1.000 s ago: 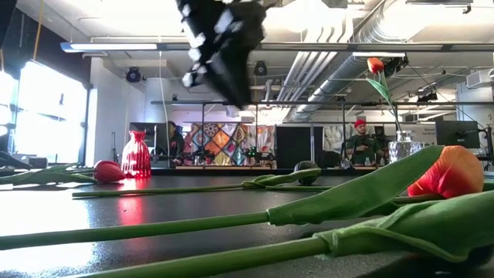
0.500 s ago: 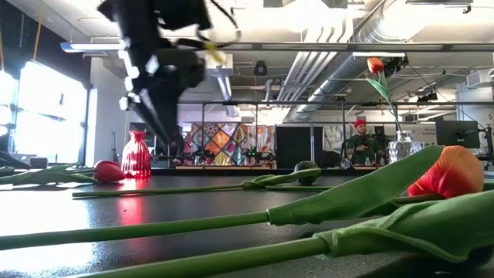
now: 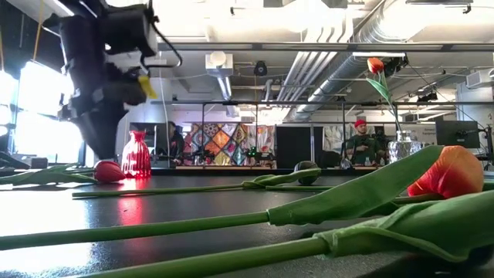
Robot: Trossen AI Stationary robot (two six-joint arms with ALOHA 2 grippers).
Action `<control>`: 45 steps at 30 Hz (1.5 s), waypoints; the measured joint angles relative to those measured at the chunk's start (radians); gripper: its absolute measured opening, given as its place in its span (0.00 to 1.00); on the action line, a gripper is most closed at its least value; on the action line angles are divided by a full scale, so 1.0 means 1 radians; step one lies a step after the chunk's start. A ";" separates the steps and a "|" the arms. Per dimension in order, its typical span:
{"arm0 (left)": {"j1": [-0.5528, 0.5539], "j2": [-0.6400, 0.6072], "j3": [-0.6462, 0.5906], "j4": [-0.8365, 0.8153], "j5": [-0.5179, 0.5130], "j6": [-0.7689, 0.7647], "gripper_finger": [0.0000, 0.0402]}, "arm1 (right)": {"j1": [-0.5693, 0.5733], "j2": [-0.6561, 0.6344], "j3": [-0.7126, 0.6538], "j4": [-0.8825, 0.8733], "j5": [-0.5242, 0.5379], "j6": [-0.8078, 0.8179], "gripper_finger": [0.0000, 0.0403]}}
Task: Sort flowers into vase by color
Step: Put the red tulip into the purple vase
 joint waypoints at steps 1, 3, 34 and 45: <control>0.004 0.000 -0.006 -0.012 0.000 -0.002 0.24 | -0.017 0.007 0.000 0.000 -0.022 -0.007 0.35; 0.010 0.000 -0.012 -0.027 0.003 -0.001 0.25 | -0.044 0.023 0.000 -0.001 -0.064 -0.020 0.35; 0.014 0.175 0.023 0.047 0.045 0.070 0.02 | -0.141 0.059 0.000 -0.006 -0.118 -0.065 0.35; -0.005 0.105 0.218 0.131 0.044 0.068 0.01 | -0.145 0.110 0.000 -0.094 -0.034 0.118 0.35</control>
